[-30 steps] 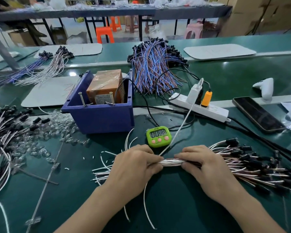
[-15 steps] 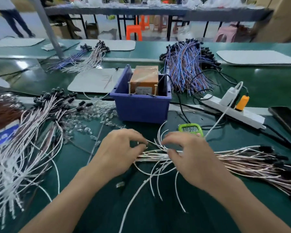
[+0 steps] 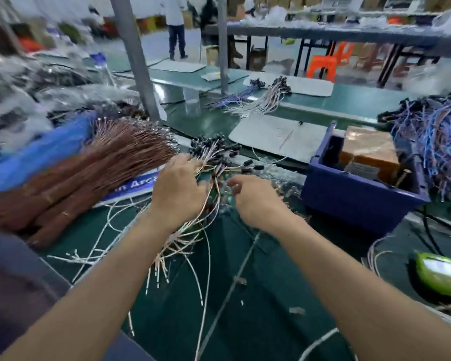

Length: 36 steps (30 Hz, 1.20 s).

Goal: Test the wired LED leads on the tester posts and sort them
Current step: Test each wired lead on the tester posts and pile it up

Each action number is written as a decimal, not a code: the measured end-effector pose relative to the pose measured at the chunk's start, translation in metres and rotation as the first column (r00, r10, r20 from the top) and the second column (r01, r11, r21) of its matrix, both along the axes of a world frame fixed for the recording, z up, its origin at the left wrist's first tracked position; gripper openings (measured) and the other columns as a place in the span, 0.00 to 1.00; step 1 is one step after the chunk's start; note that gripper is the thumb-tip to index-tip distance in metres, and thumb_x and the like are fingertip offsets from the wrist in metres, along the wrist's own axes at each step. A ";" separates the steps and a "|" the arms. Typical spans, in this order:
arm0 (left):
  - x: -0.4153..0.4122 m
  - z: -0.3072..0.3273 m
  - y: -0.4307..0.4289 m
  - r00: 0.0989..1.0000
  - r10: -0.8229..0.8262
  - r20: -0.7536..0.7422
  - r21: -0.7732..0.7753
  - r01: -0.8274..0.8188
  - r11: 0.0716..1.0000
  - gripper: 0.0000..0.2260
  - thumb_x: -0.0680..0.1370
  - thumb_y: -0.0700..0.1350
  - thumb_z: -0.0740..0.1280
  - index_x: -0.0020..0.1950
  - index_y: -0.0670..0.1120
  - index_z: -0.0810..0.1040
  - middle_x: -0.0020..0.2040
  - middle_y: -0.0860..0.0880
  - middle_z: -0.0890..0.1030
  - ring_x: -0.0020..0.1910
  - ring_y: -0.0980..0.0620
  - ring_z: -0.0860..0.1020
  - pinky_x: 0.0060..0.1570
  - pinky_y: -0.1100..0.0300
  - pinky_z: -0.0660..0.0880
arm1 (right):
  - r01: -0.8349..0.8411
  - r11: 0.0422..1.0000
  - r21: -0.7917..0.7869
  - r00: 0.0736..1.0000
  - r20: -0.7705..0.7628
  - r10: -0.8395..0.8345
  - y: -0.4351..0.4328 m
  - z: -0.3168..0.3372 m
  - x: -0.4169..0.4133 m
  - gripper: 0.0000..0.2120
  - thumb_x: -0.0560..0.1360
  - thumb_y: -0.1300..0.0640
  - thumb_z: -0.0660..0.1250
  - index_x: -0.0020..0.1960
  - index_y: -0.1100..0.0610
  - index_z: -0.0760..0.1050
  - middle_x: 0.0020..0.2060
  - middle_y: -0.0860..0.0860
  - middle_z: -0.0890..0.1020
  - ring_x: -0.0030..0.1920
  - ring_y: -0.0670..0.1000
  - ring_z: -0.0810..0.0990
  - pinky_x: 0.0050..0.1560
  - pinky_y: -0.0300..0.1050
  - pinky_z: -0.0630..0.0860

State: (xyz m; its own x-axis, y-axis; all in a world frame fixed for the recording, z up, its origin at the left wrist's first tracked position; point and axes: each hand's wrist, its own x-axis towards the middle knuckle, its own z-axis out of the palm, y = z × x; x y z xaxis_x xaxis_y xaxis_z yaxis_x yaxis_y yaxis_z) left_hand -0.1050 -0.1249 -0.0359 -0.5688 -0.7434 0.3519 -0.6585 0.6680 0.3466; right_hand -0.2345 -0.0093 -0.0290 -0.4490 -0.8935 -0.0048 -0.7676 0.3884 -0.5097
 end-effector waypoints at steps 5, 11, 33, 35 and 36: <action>-0.003 -0.027 -0.038 0.983 -0.087 0.163 0.189 0.055 0.980 0.30 0.83 0.58 0.61 0.83 0.51 0.57 0.84 0.48 0.57 0.83 0.47 0.52 0.81 0.48 0.51 | 0.115 0.992 -0.047 0.993 -0.006 -0.116 -0.054 -0.010 0.001 0.21 0.73 0.70 0.61 0.60 0.54 0.79 0.54 0.53 0.84 0.55 0.57 0.81 0.56 0.50 0.80; -0.007 -0.057 -0.037 0.976 -0.039 0.215 0.061 0.026 0.998 0.32 0.82 0.66 0.53 0.83 0.54 0.56 0.84 0.49 0.52 0.83 0.49 0.49 0.80 0.48 0.47 | 0.053 0.998 -0.020 0.982 -0.182 -0.056 -0.086 -0.018 -0.013 0.24 0.76 0.67 0.60 0.70 0.56 0.73 0.63 0.56 0.73 0.66 0.59 0.73 0.64 0.53 0.72; 0.000 -0.045 -0.037 0.981 0.000 -0.192 0.232 0.045 0.972 0.12 0.81 0.49 0.62 0.55 0.47 0.84 0.73 0.48 0.76 0.69 0.47 0.74 0.68 0.48 0.69 | 0.306 0.912 -0.273 0.888 0.428 -0.169 -0.069 0.040 -0.003 0.11 0.80 0.62 0.66 0.60 0.53 0.76 0.41 0.52 0.86 0.38 0.49 0.82 0.40 0.49 0.79; 0.002 -0.039 -0.031 0.963 0.030 -0.267 0.279 0.048 0.959 0.14 0.78 0.53 0.62 0.54 0.48 0.85 0.71 0.50 0.78 0.67 0.51 0.75 0.66 0.50 0.71 | 0.335 0.865 -0.373 0.819 0.569 -0.072 -0.048 0.058 -0.001 0.13 0.80 0.66 0.67 0.62 0.54 0.77 0.37 0.54 0.87 0.32 0.47 0.80 0.34 0.43 0.76; 0.004 -0.033 -0.028 0.945 0.041 -0.325 0.293 0.060 0.954 0.14 0.79 0.53 0.63 0.54 0.47 0.85 0.68 0.51 0.80 0.65 0.53 0.76 0.64 0.53 0.72 | 0.340 0.844 -0.416 0.790 0.613 -0.016 -0.037 0.069 0.000 0.13 0.79 0.67 0.67 0.61 0.56 0.78 0.37 0.54 0.87 0.31 0.48 0.80 0.32 0.40 0.76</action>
State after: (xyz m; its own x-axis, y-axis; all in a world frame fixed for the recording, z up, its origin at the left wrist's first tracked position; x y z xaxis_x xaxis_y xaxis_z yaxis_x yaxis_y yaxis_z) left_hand -0.1014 -0.1527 -0.0688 -0.4684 -0.8367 0.2837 -0.4704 0.5080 0.7216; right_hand -0.2341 -0.0462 0.0396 -0.6557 -0.7492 0.0930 -0.2139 0.0662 -0.9746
